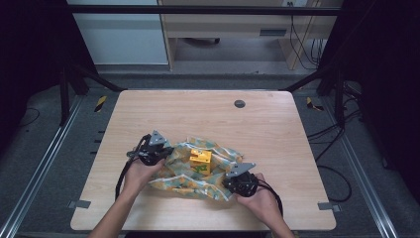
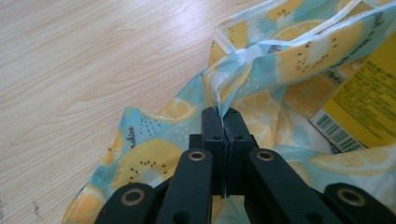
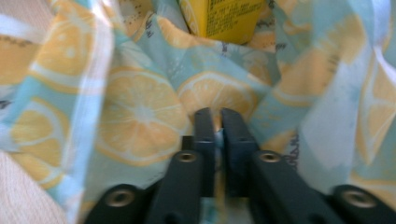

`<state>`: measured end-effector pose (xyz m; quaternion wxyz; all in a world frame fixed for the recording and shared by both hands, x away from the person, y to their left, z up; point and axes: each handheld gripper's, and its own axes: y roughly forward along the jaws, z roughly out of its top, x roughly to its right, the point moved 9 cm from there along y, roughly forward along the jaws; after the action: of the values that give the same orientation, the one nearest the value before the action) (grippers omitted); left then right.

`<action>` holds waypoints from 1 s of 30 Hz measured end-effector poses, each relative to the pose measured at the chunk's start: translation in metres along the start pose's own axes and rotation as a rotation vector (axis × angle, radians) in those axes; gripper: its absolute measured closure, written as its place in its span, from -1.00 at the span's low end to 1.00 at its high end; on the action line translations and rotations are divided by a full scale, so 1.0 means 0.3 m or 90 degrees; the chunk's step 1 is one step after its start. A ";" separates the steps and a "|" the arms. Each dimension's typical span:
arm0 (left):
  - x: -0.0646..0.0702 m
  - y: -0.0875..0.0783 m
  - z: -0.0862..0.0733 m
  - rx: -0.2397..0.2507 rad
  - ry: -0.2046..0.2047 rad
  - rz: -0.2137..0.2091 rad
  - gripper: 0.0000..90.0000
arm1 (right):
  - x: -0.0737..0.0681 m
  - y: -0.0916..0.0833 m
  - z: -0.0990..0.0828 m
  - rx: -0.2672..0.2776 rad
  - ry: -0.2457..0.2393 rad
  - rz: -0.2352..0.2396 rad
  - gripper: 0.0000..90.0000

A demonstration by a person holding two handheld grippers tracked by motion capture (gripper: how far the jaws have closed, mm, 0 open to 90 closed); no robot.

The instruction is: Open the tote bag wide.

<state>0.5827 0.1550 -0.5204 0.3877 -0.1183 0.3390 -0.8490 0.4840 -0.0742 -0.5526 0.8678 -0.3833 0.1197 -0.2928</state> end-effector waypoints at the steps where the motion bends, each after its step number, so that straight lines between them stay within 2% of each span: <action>1: -0.006 0.003 -0.002 -0.001 -0.003 0.003 0.99 | 0.001 -0.002 -0.001 0.000 -0.001 -0.001 0.98; 5: -0.026 0.017 -0.008 -0.002 -0.011 0.014 0.99 | 0.014 -0.014 -0.013 -0.002 0.002 -0.002 1.00; 10: -0.045 0.045 -0.018 -0.008 -0.022 0.013 0.99 | 0.022 -0.023 -0.029 -0.003 0.009 0.002 1.00; 14: -0.052 0.061 -0.023 -0.018 -0.015 0.017 0.99 | 0.024 -0.024 -0.037 -0.007 0.009 0.005 1.00; 19: -0.055 0.064 -0.015 -0.015 -0.016 0.018 1.00 | 0.025 -0.023 -0.044 -0.011 0.009 0.008 1.00; 30: -0.064 0.074 -0.026 -0.022 -0.014 0.023 1.00 | 0.041 -0.031 -0.049 -0.015 0.008 -0.003 1.00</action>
<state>0.6048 0.1626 -0.5398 0.4042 -0.1280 0.3513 -0.8348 0.4837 -0.0952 -0.5555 0.8617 -0.3923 0.1278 -0.2955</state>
